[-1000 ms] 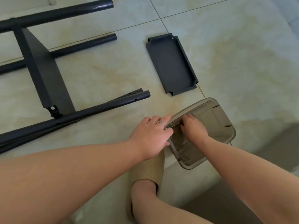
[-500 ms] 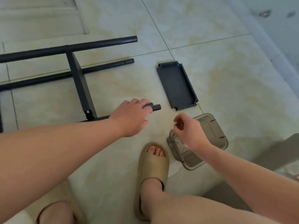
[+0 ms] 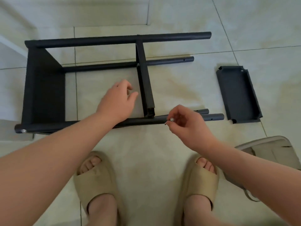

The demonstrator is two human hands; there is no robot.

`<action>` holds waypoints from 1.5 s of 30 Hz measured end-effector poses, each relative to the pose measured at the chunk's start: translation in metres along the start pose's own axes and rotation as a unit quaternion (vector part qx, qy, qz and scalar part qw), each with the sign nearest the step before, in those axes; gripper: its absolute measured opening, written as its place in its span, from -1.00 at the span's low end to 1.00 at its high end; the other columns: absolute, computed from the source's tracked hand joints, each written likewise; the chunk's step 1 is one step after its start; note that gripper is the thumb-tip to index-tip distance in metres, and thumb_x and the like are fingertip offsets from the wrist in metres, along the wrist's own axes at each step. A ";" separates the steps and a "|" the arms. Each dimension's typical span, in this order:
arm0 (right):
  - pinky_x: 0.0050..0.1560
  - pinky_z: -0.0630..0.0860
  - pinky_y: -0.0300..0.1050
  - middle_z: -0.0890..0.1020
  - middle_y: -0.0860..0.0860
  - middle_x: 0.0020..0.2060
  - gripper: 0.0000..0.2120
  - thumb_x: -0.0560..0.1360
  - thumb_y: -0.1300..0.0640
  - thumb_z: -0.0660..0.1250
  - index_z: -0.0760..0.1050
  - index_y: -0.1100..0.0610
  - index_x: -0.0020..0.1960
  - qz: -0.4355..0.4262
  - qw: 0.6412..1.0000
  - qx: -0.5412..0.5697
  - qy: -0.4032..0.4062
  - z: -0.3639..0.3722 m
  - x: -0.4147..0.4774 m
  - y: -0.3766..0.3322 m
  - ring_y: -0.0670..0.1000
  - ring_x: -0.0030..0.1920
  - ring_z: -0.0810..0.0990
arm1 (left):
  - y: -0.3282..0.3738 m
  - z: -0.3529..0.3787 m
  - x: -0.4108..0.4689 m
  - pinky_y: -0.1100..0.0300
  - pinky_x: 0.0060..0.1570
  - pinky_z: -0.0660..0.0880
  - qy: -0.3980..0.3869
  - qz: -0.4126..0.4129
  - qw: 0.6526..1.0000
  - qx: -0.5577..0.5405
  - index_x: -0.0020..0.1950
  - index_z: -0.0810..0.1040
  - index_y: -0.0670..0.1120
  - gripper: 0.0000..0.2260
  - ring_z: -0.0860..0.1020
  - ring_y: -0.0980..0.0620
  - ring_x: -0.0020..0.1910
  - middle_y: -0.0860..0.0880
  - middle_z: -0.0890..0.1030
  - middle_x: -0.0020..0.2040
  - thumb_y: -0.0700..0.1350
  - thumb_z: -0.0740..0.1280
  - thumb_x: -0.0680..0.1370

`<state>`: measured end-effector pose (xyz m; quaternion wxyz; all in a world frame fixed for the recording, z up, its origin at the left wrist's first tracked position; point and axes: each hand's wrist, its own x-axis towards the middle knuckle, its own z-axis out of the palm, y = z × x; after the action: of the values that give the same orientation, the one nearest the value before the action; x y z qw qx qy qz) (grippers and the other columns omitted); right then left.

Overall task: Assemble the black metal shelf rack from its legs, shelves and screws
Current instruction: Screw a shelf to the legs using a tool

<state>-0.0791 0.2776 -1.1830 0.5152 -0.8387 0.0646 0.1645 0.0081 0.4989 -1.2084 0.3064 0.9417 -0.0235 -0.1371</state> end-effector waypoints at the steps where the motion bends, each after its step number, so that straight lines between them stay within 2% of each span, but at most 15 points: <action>1: -0.40 0.38 -0.20 0.50 0.00 -0.38 -0.81 0.53 0.24 0.38 0.51 -0.03 -0.15 -0.006 1.000 0.001 -0.006 0.006 0.004 0.001 -0.08 -0.38 0.38 | -0.010 0.002 -0.002 0.00 0.09 0.49 -0.021 -0.020 0.999 -0.012 0.23 0.49 -0.06 -0.74 0.53 -0.03 0.06 -0.01 0.56 0.13 0.07 0.21 0.66; 5: -0.26 0.50 -0.10 0.58 0.03 -0.28 -0.77 0.53 0.26 0.39 0.54 -0.08 -0.13 -0.025 1.000 -0.005 -0.015 0.017 0.012 0.010 0.10 -0.25 0.58 | -0.032 0.013 -0.018 0.02 -0.05 0.54 -0.103 -0.013 0.994 -0.023 0.05 0.56 0.06 -0.77 0.56 0.07 -0.11 0.07 0.62 -0.06 0.15 0.18 0.64; 8: -0.06 0.60 0.03 0.65 0.03 -0.23 -0.80 0.52 0.28 0.41 0.58 -0.03 -0.10 -0.021 1.000 0.002 -0.018 0.021 0.008 0.016 0.17 -0.13 0.67 | -0.031 0.014 -0.019 0.06 -0.06 0.54 -0.172 0.015 0.985 0.026 0.06 0.57 0.14 -0.79 0.55 0.13 -0.11 0.16 0.60 -0.07 0.21 0.25 0.59; 12: -0.05 0.60 -0.20 0.72 -0.05 -0.21 -0.81 0.53 0.30 0.42 0.62 0.01 -0.03 -0.005 1.000 0.013 -0.017 0.024 -0.001 0.019 -0.02 -0.09 0.72 | -0.024 0.015 -0.013 0.15 -0.25 0.44 -0.251 0.045 0.960 0.111 0.05 0.56 0.14 -0.74 0.52 0.15 -0.22 0.13 0.56 -0.17 0.27 0.35 0.50; 15: -0.04 0.60 -0.12 0.73 -0.12 -0.20 -0.83 0.55 0.27 0.43 0.65 0.00 0.00 0.007 1.000 0.011 -0.008 0.025 -0.006 0.020 -0.10 -0.10 0.71 | -0.022 0.020 -0.016 0.15 -0.25 0.45 -0.238 0.051 0.962 0.124 0.02 0.51 0.22 -0.73 0.51 0.18 -0.24 0.16 0.55 -0.21 0.35 0.33 0.47; 20: 0.01 0.60 -0.01 0.73 -0.13 -0.20 -0.79 0.52 0.28 0.46 0.61 -0.04 -0.07 -0.015 1.000 0.020 0.005 0.027 -0.012 0.022 -0.05 -0.10 0.73 | -0.020 0.018 -0.022 0.17 -0.35 0.30 -0.193 0.065 0.972 0.116 0.00 0.50 0.28 -0.81 0.48 0.23 -0.29 0.19 0.53 -0.27 0.34 0.24 0.53; 26: 0.01 0.62 -0.12 0.73 -0.11 -0.19 -0.78 0.52 0.26 0.46 0.59 -0.07 -0.09 -0.047 0.999 0.024 0.003 0.028 -0.012 0.022 -0.04 -0.10 0.73 | -0.016 0.010 -0.027 0.17 -0.34 0.29 -0.187 0.071 0.975 0.095 -0.02 0.50 0.29 -0.82 0.48 0.23 -0.30 0.20 0.53 -0.29 0.33 0.24 0.53; 31: 0.00 0.61 -0.21 0.71 -0.15 -0.19 -0.77 0.51 0.29 0.47 0.60 -0.05 -0.10 -0.080 0.996 -0.025 0.007 0.030 -0.013 0.020 -0.09 -0.12 0.72 | -0.015 0.008 -0.029 0.17 -0.35 0.29 -0.185 0.070 0.976 0.095 -0.02 0.51 0.28 -0.83 0.48 0.23 -0.30 0.20 0.53 -0.30 0.32 0.25 0.53; 35: -0.04 0.60 -0.24 0.70 -0.12 -0.22 -0.89 0.50 0.30 0.48 0.63 0.11 -0.09 -0.084 0.996 -0.033 0.022 0.033 -0.014 0.020 -0.11 -0.16 0.71 | -0.014 0.006 -0.030 0.17 -0.35 0.30 -0.183 0.070 0.977 0.087 -0.03 0.52 0.28 -0.82 0.48 0.22 -0.31 0.19 0.54 -0.31 0.32 0.25 0.53; 38: -0.10 0.56 -0.33 0.70 -0.12 -0.26 -0.92 0.49 0.27 0.49 0.63 0.13 -0.10 -0.097 0.994 -0.045 0.025 0.037 -0.013 0.014 -0.16 -0.19 0.70 | -0.013 0.004 -0.030 0.17 -0.35 0.30 -0.192 0.069 0.976 0.076 -0.03 0.51 0.31 -0.84 0.48 0.23 -0.33 0.30 0.54 -0.26 0.33 0.25 0.52; 41: -0.11 0.53 -0.39 0.71 -0.12 -0.25 -0.94 0.51 0.26 0.47 0.64 0.13 -0.08 -0.083 0.995 -0.054 0.021 0.037 -0.010 0.008 -0.19 -0.18 0.69 | -0.012 0.000 -0.031 0.17 -0.34 0.31 -0.206 0.070 0.975 0.051 0.02 0.52 0.36 -0.85 0.49 0.28 -0.29 0.38 0.53 -0.22 0.32 0.26 0.51; 45: -0.14 0.48 -0.43 0.72 -0.13 -0.24 -0.94 0.53 0.24 0.45 0.66 0.11 -0.06 -0.049 0.998 -0.046 0.012 0.037 -0.006 0.004 -0.22 -0.17 0.70 | -0.010 -0.004 -0.031 0.16 -0.32 0.33 -0.224 0.068 0.972 0.016 0.02 0.54 0.37 -0.90 0.49 0.28 -0.31 0.36 0.54 -0.24 0.27 0.31 0.52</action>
<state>-0.0938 0.3080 -1.1995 0.4831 -0.8653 0.0219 0.1318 -0.0211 0.5131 -1.2038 0.2869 0.8879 -0.1577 -0.3231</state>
